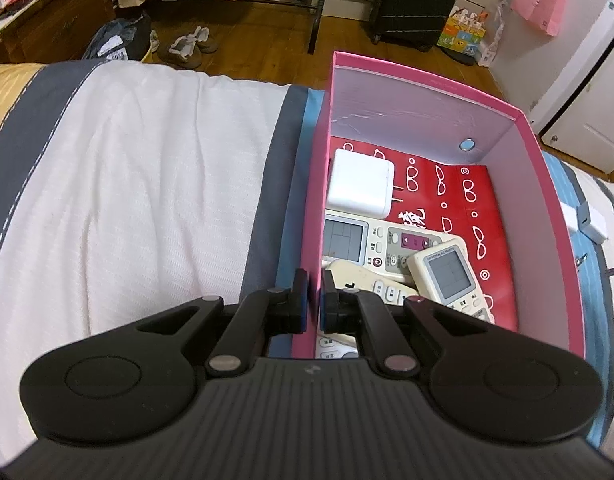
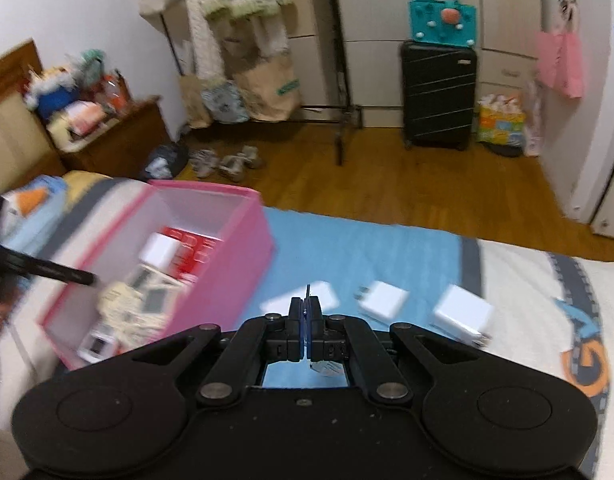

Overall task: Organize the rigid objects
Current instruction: 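Carry the keys into the pink box and release them with the right tool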

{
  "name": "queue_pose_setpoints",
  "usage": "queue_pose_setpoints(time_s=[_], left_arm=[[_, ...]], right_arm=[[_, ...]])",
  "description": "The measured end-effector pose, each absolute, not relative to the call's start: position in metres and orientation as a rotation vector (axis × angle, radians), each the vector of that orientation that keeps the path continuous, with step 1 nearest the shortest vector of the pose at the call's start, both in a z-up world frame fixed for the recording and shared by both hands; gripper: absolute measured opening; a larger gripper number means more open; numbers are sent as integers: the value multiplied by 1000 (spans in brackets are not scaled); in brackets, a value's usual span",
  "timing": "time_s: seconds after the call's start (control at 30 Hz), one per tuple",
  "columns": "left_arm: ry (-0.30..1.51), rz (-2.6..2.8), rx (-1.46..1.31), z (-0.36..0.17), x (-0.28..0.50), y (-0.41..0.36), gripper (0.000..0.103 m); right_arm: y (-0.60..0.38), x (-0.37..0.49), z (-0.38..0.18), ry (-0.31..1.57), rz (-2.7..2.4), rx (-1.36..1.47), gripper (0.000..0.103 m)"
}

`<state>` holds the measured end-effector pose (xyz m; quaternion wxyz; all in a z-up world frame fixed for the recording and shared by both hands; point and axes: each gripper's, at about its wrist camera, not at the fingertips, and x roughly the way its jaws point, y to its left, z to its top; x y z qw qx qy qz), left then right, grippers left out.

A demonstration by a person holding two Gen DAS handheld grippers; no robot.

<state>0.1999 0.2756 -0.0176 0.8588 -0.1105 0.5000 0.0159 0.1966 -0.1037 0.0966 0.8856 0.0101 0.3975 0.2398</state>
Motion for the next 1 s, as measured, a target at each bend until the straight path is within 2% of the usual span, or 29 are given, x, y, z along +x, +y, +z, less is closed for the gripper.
queue_pose_setpoints(time_s=[0.43, 1.0], left_arm=[[1039, 15, -189, -12, 197, 273, 4], [1039, 10, -246, -14, 197, 279, 5]], right_arm=[[-43, 193, 137, 882, 746, 151, 2], [72, 208, 95, 1095, 1030, -7, 2]])
